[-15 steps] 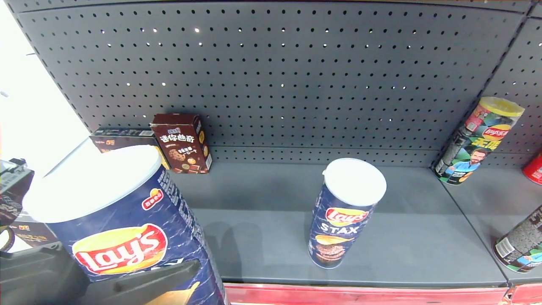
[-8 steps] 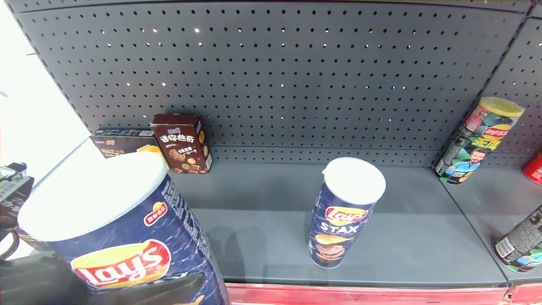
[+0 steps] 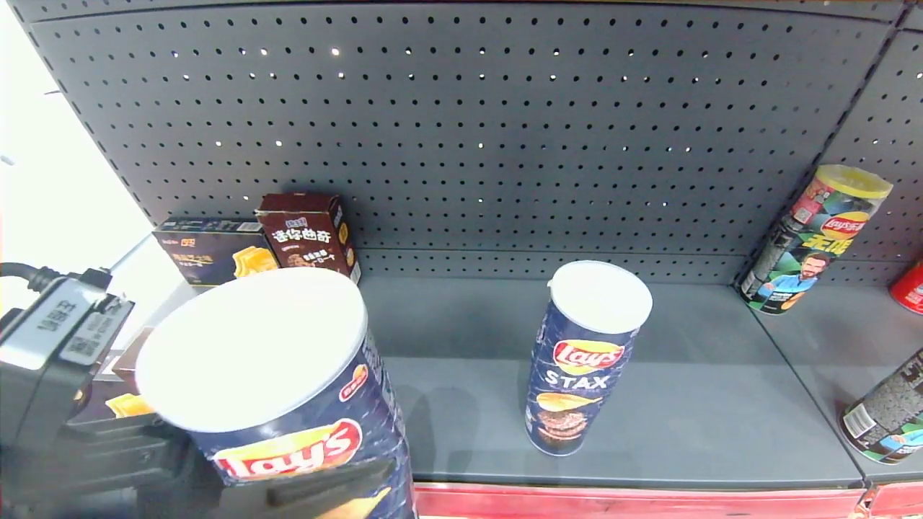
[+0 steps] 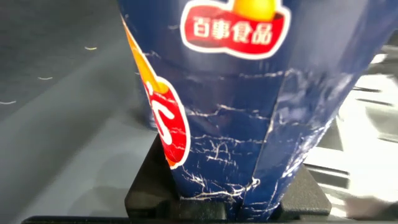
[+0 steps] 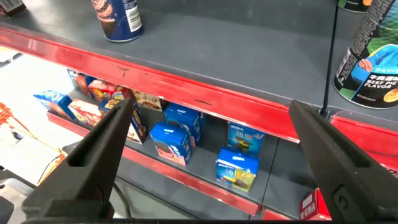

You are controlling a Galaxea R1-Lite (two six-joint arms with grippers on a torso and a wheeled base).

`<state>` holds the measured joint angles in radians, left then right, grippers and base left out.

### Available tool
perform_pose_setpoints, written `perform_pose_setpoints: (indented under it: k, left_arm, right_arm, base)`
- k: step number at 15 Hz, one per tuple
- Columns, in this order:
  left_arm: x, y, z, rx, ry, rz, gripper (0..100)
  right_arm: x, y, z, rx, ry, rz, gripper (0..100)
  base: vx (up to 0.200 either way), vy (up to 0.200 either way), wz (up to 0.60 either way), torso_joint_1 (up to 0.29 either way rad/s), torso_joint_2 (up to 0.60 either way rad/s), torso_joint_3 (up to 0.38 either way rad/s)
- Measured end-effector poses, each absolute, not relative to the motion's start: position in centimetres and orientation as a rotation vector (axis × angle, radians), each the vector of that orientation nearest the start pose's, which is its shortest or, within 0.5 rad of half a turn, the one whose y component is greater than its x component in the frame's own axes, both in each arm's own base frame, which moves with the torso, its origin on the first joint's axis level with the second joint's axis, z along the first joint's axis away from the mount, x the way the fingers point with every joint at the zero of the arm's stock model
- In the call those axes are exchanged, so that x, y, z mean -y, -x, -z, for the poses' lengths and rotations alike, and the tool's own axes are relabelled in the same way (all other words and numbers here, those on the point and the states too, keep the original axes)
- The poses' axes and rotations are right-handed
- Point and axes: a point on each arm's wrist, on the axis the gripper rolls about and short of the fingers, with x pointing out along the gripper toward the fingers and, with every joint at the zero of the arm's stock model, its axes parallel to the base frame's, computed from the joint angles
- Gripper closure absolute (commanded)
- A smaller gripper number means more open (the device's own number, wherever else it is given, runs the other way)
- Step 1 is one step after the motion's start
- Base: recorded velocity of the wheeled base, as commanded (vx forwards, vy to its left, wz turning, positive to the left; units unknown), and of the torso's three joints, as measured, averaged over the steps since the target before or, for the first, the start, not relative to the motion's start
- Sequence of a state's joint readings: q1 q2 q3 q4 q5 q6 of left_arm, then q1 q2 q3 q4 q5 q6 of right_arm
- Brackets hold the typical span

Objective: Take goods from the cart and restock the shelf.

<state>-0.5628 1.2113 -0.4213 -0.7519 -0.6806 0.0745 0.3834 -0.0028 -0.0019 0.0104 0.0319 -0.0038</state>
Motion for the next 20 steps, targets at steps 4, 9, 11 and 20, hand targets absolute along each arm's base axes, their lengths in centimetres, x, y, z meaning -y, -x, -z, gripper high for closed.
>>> perform_pose_setpoints:
  k: [4,9,11,20]
  left_arm:
    - [10.5,-14.8,-21.0,0.005,-0.07,1.168,100]
    - [12.6,-18.2,-22.3,0.016,-0.07,1.129,100]
    - [14.0,-20.3,-23.1,0.03,-0.063,1.128,100]
    - [18.6,-30.3,-22.5,0.025,-0.057,1.096,100]
  right_arm:
    - [0.8,2.2,-7.5,-0.006,0.005,-0.415,0]
    - [0.8,2.2,-7.5,-0.006,0.005,-0.415,0]
    - [0.8,2.2,-7.5,-0.006,0.005,-0.415,0]
    - [0.8,2.2,-7.5,-0.007,0.005,-0.415,0]
  base:
    - [0.0,0.0,0.0,0.0,0.0,0.0]
    - [0.0,0.0,0.0,0.0,0.0,0.0]
    - [0.0,0.0,0.0,0.0,0.0,0.0]
    - [0.0,0.0,0.0,0.0,0.0,0.0]
